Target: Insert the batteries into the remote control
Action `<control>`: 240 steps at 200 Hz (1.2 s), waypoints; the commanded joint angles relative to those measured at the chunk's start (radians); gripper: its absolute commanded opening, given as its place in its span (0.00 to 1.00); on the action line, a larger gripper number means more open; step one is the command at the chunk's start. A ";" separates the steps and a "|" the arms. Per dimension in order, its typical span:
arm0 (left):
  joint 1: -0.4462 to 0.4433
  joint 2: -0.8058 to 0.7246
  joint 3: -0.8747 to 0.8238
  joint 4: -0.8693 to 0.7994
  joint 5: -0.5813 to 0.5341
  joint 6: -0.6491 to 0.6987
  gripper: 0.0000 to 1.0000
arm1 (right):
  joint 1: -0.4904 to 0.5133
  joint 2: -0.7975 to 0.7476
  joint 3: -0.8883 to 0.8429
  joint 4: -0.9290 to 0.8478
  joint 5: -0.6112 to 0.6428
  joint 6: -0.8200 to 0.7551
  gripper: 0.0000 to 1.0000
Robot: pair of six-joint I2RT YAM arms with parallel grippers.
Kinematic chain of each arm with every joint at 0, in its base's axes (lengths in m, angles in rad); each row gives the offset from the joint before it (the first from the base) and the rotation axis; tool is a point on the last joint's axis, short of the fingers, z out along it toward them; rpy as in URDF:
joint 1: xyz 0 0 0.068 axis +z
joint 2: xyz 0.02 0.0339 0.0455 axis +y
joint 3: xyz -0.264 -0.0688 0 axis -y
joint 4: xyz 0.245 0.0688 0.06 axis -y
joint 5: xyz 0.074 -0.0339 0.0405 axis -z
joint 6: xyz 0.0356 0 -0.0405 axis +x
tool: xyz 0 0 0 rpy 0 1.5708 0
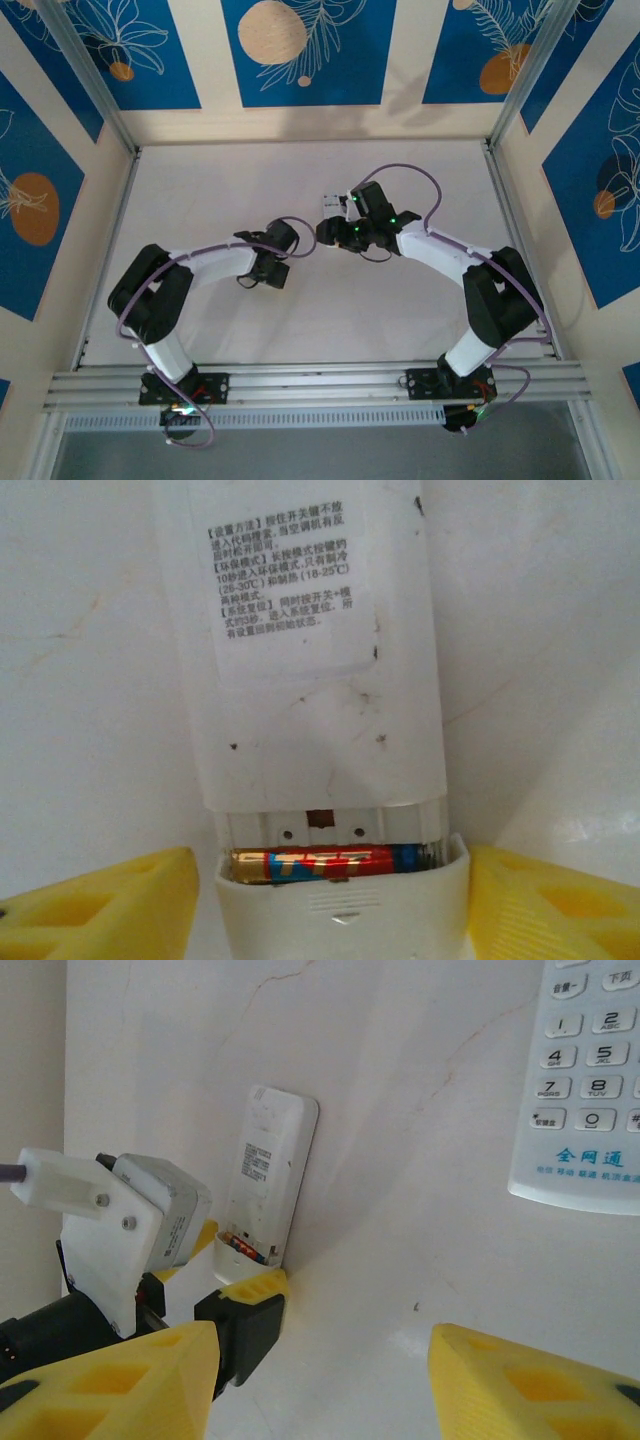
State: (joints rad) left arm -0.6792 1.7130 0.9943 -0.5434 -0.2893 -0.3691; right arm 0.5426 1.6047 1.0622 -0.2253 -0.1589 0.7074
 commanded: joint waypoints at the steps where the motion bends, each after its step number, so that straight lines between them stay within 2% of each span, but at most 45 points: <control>1: -0.006 0.016 0.008 -0.016 0.002 0.002 0.64 | -0.007 -0.015 -0.018 0.010 -0.027 -0.014 0.58; 66: -0.002 -0.046 0.007 -0.038 0.051 -0.015 0.59 | -0.008 -0.001 -0.007 0.003 -0.031 -0.012 0.58; 102: 0.014 -0.129 -0.007 -0.038 0.134 -0.021 0.57 | -0.008 -0.004 0.006 -0.029 0.012 -0.009 0.59; 119: 0.038 -0.157 -0.009 -0.037 0.160 -0.025 0.57 | -0.010 -0.001 0.018 -0.056 0.038 -0.003 0.69; 167: 0.122 -0.111 0.024 -0.038 0.231 0.008 0.57 | -0.015 -0.011 0.007 -0.033 -0.009 -0.015 0.82; 193: 0.130 -0.068 0.035 -0.009 0.288 0.007 0.57 | -0.016 -0.006 0.013 -0.036 -0.022 -0.019 0.85; 240: 0.130 -0.019 0.043 -0.002 0.280 0.007 0.57 | -0.018 0.009 0.024 -0.046 -0.031 -0.023 0.86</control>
State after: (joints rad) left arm -0.5537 1.6722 1.0092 -0.5545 -0.0292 -0.3817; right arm 0.5301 1.6051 1.0595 -0.2512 -0.1612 0.7036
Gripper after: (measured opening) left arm 0.573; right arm 0.861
